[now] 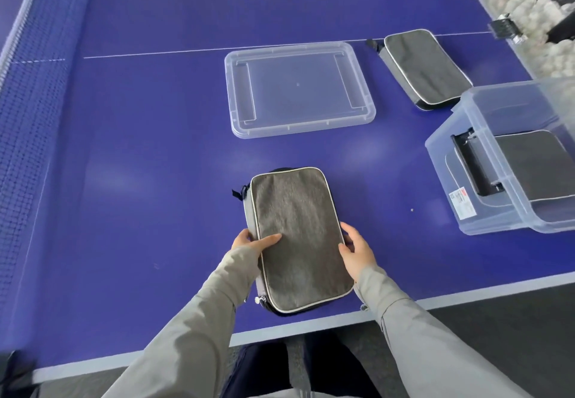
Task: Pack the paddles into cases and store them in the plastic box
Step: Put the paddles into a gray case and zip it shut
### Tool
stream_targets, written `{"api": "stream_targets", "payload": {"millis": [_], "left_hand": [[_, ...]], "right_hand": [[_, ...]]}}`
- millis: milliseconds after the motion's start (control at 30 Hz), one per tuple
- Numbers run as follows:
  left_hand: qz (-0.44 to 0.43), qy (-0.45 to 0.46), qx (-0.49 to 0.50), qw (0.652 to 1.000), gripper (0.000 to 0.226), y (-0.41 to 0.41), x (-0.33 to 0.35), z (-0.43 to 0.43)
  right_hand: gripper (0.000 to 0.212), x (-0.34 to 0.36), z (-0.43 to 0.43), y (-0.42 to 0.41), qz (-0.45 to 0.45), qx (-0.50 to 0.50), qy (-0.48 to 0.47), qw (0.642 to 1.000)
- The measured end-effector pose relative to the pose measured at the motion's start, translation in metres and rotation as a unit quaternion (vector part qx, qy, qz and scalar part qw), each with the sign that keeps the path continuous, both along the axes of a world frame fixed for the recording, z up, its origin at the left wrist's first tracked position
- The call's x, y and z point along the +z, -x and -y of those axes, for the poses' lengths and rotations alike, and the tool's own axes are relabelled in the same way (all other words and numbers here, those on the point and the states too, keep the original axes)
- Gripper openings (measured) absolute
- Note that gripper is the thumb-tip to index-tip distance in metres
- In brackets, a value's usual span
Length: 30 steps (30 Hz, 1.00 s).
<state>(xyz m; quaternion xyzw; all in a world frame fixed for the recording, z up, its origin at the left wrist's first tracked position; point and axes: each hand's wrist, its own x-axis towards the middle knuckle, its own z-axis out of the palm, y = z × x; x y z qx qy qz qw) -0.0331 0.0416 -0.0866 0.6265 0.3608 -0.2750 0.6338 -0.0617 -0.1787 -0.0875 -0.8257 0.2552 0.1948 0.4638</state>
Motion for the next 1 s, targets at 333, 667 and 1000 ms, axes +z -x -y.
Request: {"api": "stream_targets", "payload": {"millis": [333,667,1000], "left_hand": [[0.057,-0.002,0.049,0.997,0.045,0.004,0.012,0.012],[0.042,0.013,0.221,0.974,0.064,-0.008,0.042,0.024],[0.041,0.007,0.393,0.919,0.069,-0.020,0.074,0.043]], "right_hand": [[0.049,0.007,0.000,0.002,0.020,0.005,-0.016,1.000],[0.022,0.045,-0.022,0.069,0.422,0.059,0.265,0.865],[0.044,0.058,-0.066,0.047,0.386,0.065,0.288,0.874]]}}
